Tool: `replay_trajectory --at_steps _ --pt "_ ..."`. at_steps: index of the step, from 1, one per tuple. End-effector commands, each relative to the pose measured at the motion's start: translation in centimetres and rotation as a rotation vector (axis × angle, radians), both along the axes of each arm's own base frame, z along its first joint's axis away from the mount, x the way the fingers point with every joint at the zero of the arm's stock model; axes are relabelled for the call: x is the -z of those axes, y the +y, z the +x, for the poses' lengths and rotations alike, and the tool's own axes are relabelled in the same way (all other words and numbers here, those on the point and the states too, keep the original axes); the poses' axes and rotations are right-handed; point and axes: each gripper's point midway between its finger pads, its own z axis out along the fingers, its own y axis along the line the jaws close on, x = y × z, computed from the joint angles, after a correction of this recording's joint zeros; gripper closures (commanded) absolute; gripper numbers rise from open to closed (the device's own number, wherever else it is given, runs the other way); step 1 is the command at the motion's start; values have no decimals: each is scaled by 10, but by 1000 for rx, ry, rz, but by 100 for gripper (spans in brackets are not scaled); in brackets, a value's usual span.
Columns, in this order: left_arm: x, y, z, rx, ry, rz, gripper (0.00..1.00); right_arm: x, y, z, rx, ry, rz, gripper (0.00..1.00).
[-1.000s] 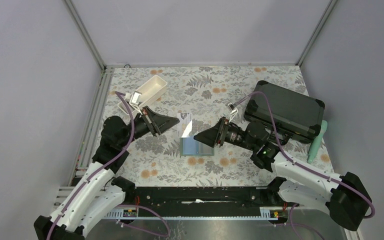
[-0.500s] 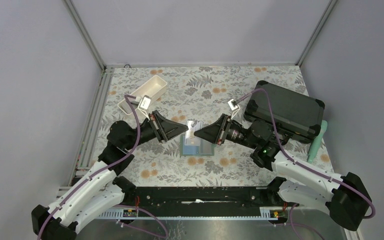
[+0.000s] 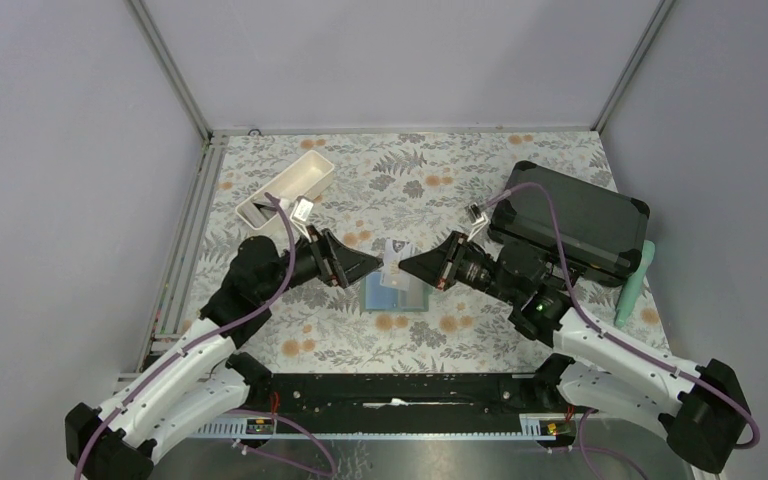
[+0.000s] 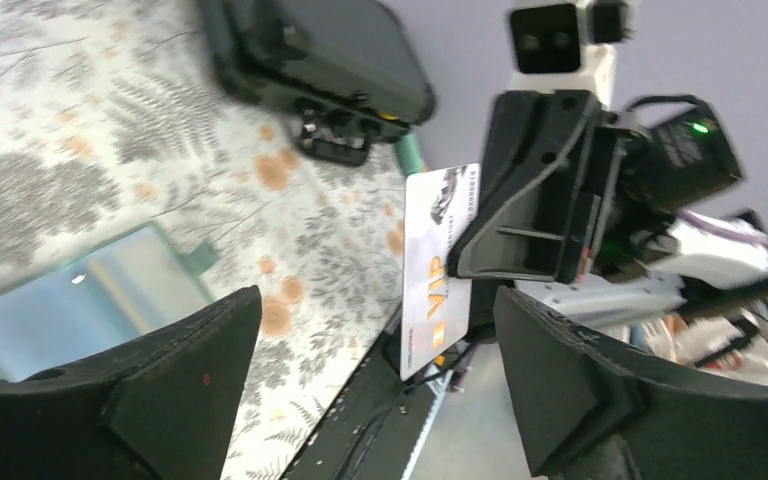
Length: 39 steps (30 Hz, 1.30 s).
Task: Put the credit cards into the card holder
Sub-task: Insert the credit card into the card holder.
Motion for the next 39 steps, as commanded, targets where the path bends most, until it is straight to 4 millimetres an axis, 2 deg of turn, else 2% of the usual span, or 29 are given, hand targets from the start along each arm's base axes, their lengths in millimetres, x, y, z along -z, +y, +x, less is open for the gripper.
replay_trajectory --at_steps 1,4,8,17,22,27,39 --pt "50 20 27 -196 127 151 7 52 -22 24 179 87 -191 100" --pt "87 21 30 -224 257 209 5 79 -25 28 203 122 -255 100" --pt "125 16 34 -227 352 250 5 115 -21 37 201 173 -327 100" --pt "183 21 44 -270 429 381 6 168 -25 56 197 260 -371 100" --pt "200 20 51 -278 437 420 11 179 -22 63 177 277 -367 100" --pt "214 17 55 -270 465 442 16 183 -9 65 116 280 -351 100" --pt "230 20 60 -286 488 491 28 200 2 69 83 304 -348 100"
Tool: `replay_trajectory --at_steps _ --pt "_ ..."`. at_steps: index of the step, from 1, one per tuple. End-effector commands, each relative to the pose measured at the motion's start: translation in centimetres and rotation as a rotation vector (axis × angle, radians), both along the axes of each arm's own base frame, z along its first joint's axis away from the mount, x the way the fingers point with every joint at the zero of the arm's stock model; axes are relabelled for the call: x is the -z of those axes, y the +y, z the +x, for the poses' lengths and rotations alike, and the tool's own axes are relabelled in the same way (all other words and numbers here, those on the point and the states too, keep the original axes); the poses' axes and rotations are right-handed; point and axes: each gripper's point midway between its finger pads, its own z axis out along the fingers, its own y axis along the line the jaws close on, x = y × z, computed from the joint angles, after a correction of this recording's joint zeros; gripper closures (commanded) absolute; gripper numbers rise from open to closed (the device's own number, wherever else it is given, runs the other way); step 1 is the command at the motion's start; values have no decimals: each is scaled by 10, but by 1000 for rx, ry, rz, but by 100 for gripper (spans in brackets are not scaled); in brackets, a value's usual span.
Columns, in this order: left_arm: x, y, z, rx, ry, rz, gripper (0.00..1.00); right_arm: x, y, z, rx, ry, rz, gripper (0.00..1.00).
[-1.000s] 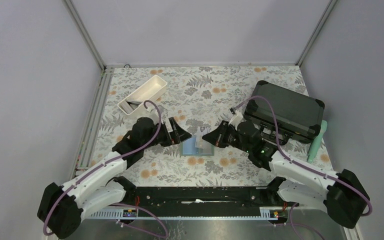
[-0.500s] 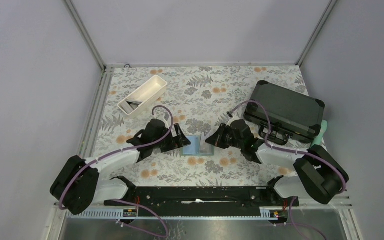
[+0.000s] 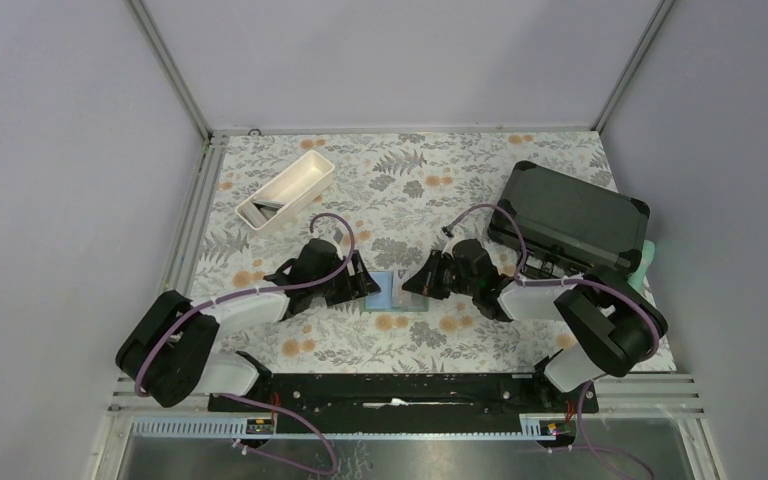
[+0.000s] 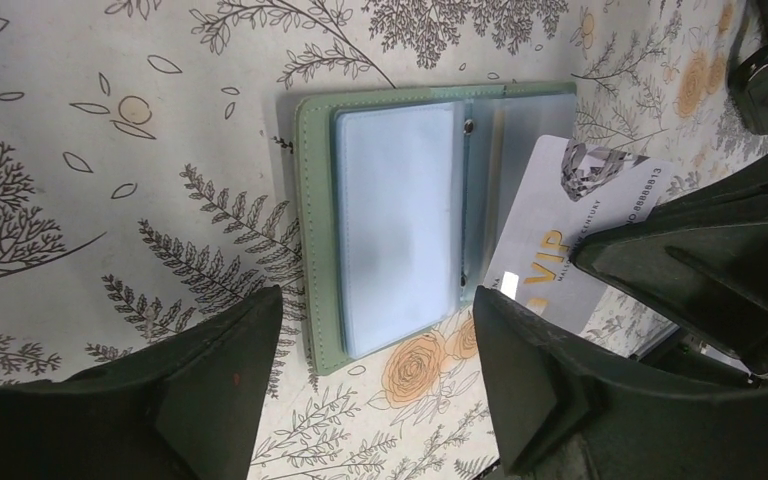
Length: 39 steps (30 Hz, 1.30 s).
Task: Put the credit cards into the card holder
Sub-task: Insert the credit card into the card holder.
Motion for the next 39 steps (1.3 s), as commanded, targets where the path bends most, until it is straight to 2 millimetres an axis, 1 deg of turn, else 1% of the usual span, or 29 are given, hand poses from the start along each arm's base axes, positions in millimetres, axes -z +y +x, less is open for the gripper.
replay_trajectory --at_steps 1,8,18,34,39 --pt "-8 -2 17 -10 -65 11 30 -20 13 15 -17 -64 61 100" --pt "-5 3 17 -23 -64 31 38 -11 14 19 -9 -53 44 100" --pt "-1 5 17 -21 -62 52 42 0 14 21 -10 -39 24 100" --pt "4 1 18 -1 -48 50 48 12 19 18 -11 21 48 100" --pt "6 0 17 8 -41 48 51 14 21 18 0 46 64 100"
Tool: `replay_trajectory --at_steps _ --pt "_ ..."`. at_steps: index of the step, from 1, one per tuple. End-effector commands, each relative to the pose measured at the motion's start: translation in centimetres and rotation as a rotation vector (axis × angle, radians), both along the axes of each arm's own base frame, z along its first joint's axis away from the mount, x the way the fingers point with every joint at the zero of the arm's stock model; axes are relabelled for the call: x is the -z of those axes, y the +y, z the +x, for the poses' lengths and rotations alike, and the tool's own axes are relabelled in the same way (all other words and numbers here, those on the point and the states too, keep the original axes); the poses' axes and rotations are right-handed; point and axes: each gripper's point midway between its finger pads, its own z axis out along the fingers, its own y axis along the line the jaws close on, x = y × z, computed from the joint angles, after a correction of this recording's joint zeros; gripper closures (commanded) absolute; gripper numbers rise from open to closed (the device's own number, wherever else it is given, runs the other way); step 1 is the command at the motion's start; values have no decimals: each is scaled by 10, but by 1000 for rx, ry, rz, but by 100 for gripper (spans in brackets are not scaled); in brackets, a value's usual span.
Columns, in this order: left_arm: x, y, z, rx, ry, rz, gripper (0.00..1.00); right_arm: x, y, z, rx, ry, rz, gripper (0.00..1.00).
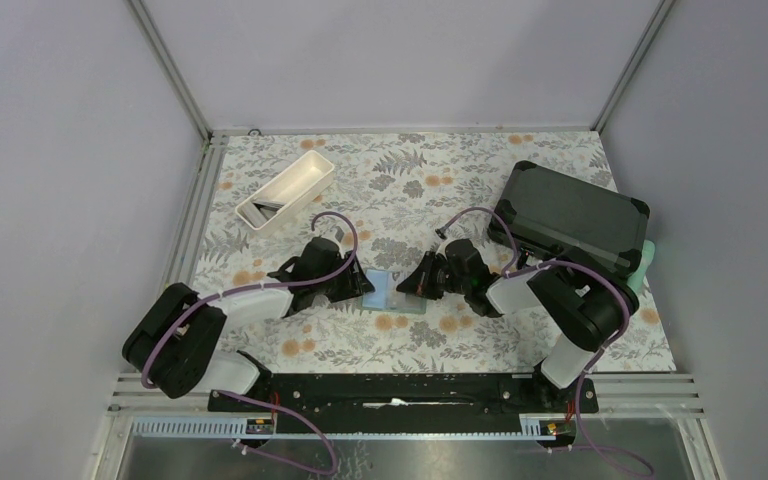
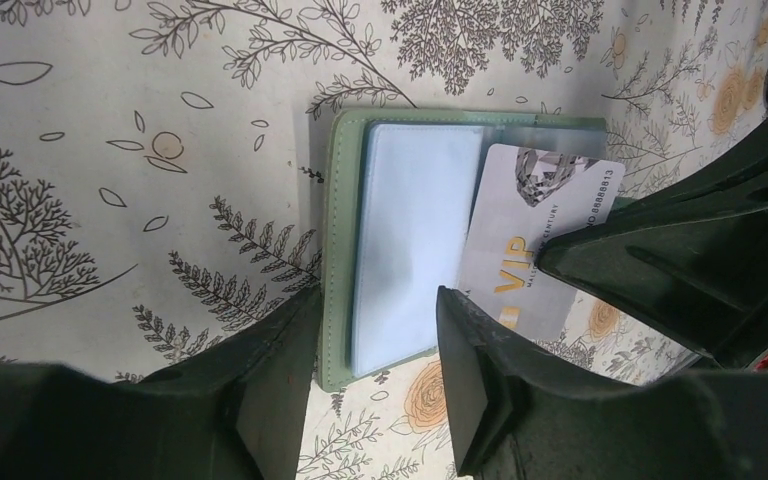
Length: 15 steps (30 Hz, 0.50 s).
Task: Put the credit cards into the card holder
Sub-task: Insert the credit card into the card holder.
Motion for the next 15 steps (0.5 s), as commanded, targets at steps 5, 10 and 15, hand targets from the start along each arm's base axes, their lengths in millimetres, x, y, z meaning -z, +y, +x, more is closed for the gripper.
replay_trajectory --at_steps 5,10,15 --pt "-4 -4 8 14 -21 -2 54 -11 11 12 23 2 72 100" --pt "-4 -4 7 17 -19 -5 56 -11 10 15 42 7 73 100" --pt "-4 -5 5 20 -16 -10 57 -9 10 15 51 18 77 100"
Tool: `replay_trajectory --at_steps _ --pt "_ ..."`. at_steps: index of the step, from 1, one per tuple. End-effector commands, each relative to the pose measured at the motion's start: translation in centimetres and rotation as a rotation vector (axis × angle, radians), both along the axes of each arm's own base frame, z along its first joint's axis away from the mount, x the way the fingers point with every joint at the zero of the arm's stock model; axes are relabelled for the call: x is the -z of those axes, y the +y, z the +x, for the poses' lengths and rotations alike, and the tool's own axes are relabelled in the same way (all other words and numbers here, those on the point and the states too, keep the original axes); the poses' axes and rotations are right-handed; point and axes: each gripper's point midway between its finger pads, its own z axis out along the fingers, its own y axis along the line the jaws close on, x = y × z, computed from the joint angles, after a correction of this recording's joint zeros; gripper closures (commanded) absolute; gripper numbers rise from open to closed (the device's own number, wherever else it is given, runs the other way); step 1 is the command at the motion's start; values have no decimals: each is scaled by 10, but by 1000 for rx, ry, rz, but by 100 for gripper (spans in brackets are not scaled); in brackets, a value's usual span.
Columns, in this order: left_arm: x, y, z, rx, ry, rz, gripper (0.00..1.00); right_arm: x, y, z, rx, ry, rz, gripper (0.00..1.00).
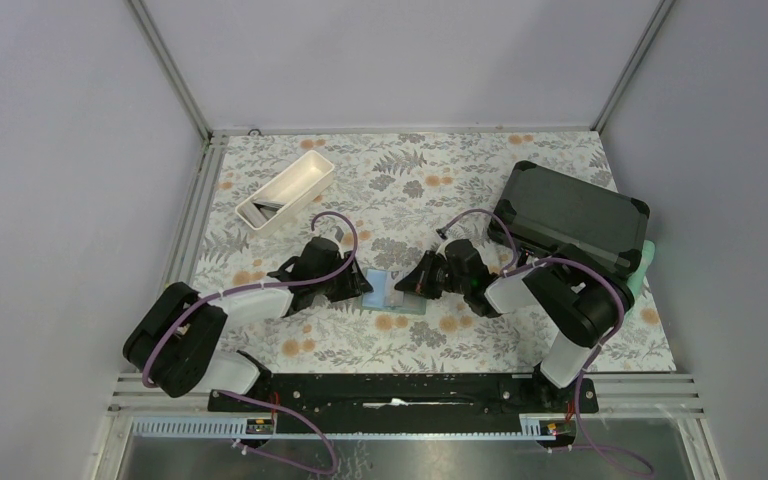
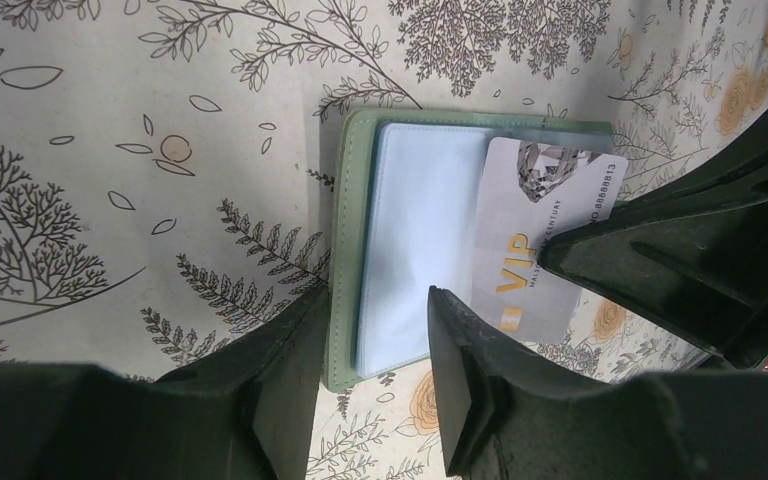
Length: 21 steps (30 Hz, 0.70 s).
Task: Put the credit cards into the card holder
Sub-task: Insert the credit card into the card holder.
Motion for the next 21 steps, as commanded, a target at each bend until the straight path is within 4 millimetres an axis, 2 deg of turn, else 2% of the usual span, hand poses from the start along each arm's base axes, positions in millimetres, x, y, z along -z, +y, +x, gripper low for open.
replay_trajectory --at_steps 1,21 --pt "-6 -7 5 18 -18 -18 57 -7 6 12 21 -23 29 100" --pt "-7 -4 6 6 -21 -9 59 5 -7 3 64 34 -84 100"
